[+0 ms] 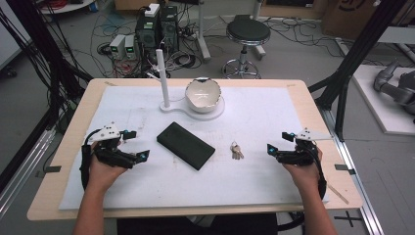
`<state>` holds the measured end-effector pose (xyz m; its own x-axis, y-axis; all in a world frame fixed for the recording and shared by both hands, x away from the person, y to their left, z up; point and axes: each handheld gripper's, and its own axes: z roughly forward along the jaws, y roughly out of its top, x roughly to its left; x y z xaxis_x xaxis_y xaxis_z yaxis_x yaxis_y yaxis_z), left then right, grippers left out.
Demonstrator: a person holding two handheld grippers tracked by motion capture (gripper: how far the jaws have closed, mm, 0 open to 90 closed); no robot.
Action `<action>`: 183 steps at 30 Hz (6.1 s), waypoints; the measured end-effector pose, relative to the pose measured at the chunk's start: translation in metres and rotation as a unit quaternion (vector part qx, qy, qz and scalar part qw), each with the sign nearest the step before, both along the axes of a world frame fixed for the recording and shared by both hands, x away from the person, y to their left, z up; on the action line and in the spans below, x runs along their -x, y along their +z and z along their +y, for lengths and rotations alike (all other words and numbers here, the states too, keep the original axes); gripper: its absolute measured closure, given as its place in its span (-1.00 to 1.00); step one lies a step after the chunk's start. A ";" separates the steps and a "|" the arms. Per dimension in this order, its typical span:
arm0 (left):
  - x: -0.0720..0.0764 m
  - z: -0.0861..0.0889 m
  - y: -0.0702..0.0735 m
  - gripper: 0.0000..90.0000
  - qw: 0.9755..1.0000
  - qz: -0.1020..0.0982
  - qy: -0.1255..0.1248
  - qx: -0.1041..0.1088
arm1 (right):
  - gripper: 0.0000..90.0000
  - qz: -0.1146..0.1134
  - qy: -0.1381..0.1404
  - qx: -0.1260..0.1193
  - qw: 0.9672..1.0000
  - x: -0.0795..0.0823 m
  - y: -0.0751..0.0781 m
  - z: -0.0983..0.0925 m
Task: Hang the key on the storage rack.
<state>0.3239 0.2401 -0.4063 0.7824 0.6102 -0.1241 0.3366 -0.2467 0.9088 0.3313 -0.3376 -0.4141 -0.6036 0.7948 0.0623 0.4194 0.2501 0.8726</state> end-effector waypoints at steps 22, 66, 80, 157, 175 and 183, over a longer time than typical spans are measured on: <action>-0.002 0.004 0.002 -0.92 1.000 -0.004 0.005 0.006 | -0.64 0.024 0.031 0.012 0.999 -0.014 0.012 0.028; -0.003 0.006 -0.001 -0.92 1.000 0.002 0.012 0.013 | 0.98 0.131 0.082 0.042 0.987 -0.060 -0.028 0.110; -0.003 0.008 -0.001 -0.92 1.000 0.001 0.012 0.019 | 1.00 0.077 0.097 0.048 0.991 -0.045 0.016 0.113; 0.021 0.030 0.016 -0.92 0.999 -0.029 0.034 0.013 | 1.00 0.001 0.247 0.093 0.965 -0.182 0.172 0.343; 0.019 0.034 0.014 -0.92 0.999 -0.029 0.037 0.014 | 1.00 0.016 0.217 0.082 0.973 -0.199 0.165 0.337; 0.019 0.036 0.015 -0.92 0.999 -0.028 0.040 0.014 | 0.69 0.001 0.212 0.091 0.973 -0.192 0.170 0.329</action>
<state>0.3048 0.2764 -0.3917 0.7377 0.6679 -0.0986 0.3020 -0.1958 0.9330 0.5234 -0.0085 -0.2445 -0.8793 0.4730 -0.0550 0.2471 0.5520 0.7964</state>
